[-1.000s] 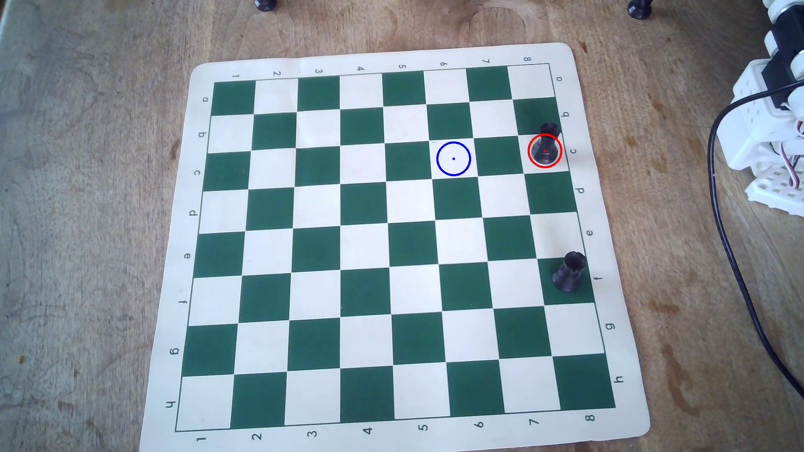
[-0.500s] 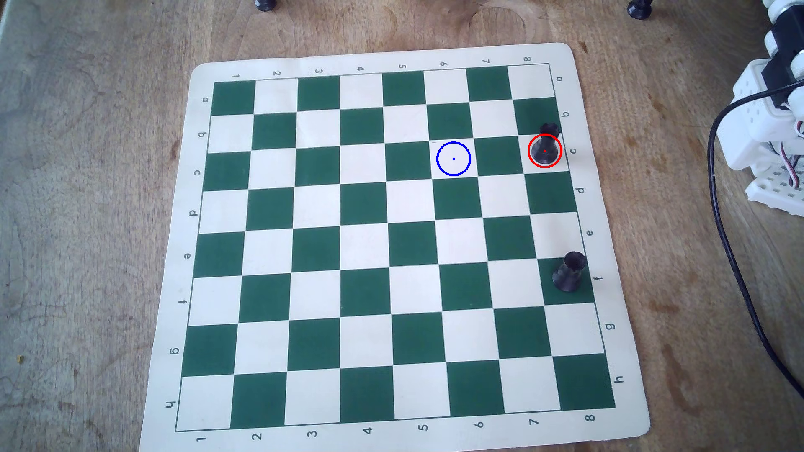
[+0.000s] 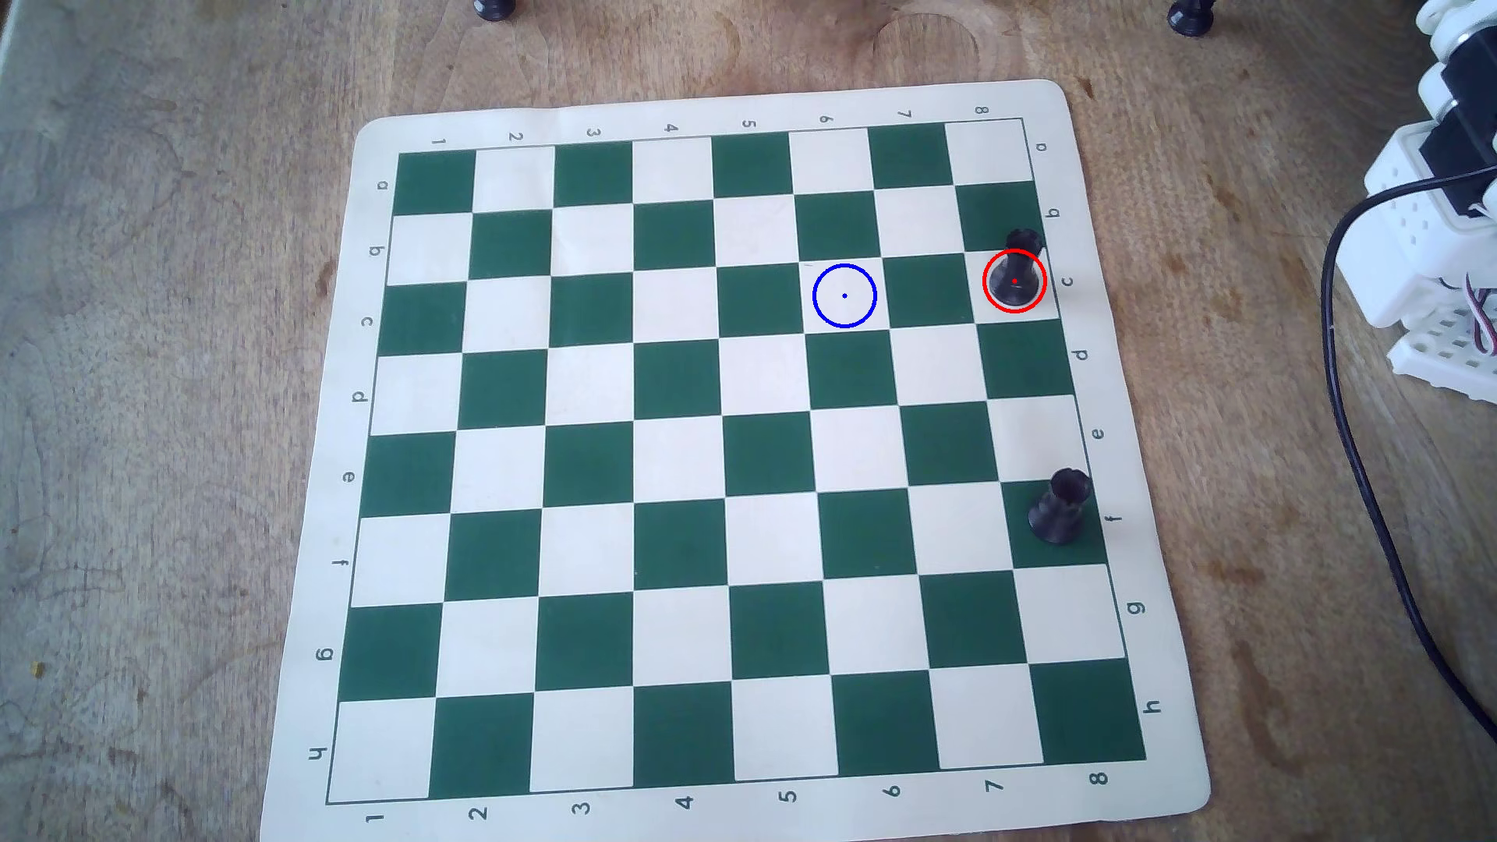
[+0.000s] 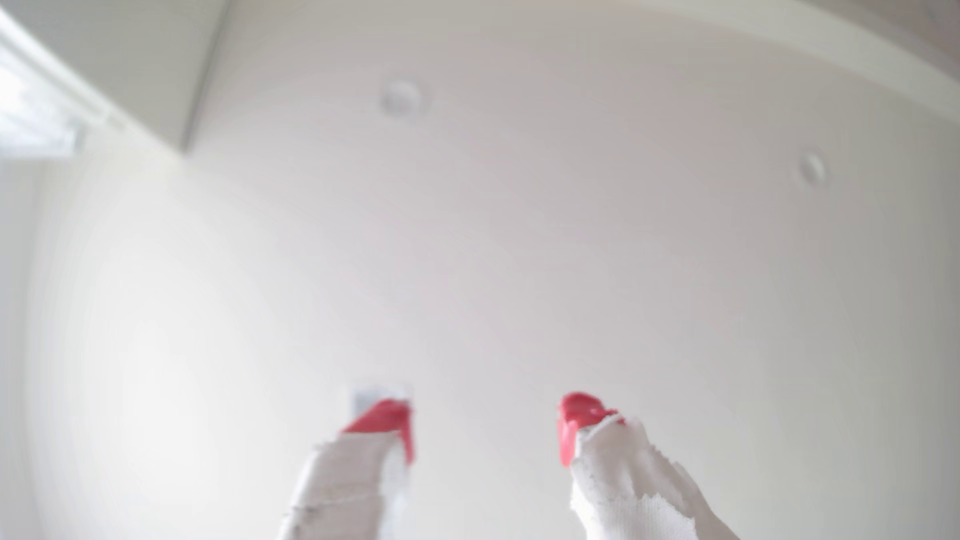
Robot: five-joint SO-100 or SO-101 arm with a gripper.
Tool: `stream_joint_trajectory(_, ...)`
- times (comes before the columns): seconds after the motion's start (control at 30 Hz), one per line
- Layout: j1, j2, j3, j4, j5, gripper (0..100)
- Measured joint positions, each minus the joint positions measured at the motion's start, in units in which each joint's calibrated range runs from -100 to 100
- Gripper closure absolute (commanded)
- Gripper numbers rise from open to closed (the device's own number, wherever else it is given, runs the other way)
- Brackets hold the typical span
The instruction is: Move the chess piece from red to blue
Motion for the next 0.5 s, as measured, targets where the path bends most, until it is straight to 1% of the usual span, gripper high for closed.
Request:
stream_joint_trajectory(0.03,-0.22,0.00,0.00,6.29,0.78,68)
stream_joint_trajectory(0.13,-0.07,0.00,0.00,13.55,1.22,66)
stream_joint_trajectory(0.17,1.62,0.00,0.00,19.36,1.12,66)
stream_joint_trajectory(0.27,5.60,0.00,0.00,29.88,-0.24,66)
stream_joint_trajectory(0.3,8.26,0.00,-0.45,39.44,-0.88,65)
stream_joint_trajectory(0.4,11.65,0.08,-2.08,52.27,-2.20,65)
stream_joint_trajectory(0.43,13.27,0.08,-4.07,57.77,-3.17,63)
stream_joint_trajectory(0.47,16.15,0.17,-8.50,69.00,-5.13,63)
stream_joint_trajectory(0.5,17.48,0.34,-11.39,75.70,-6.25,63)
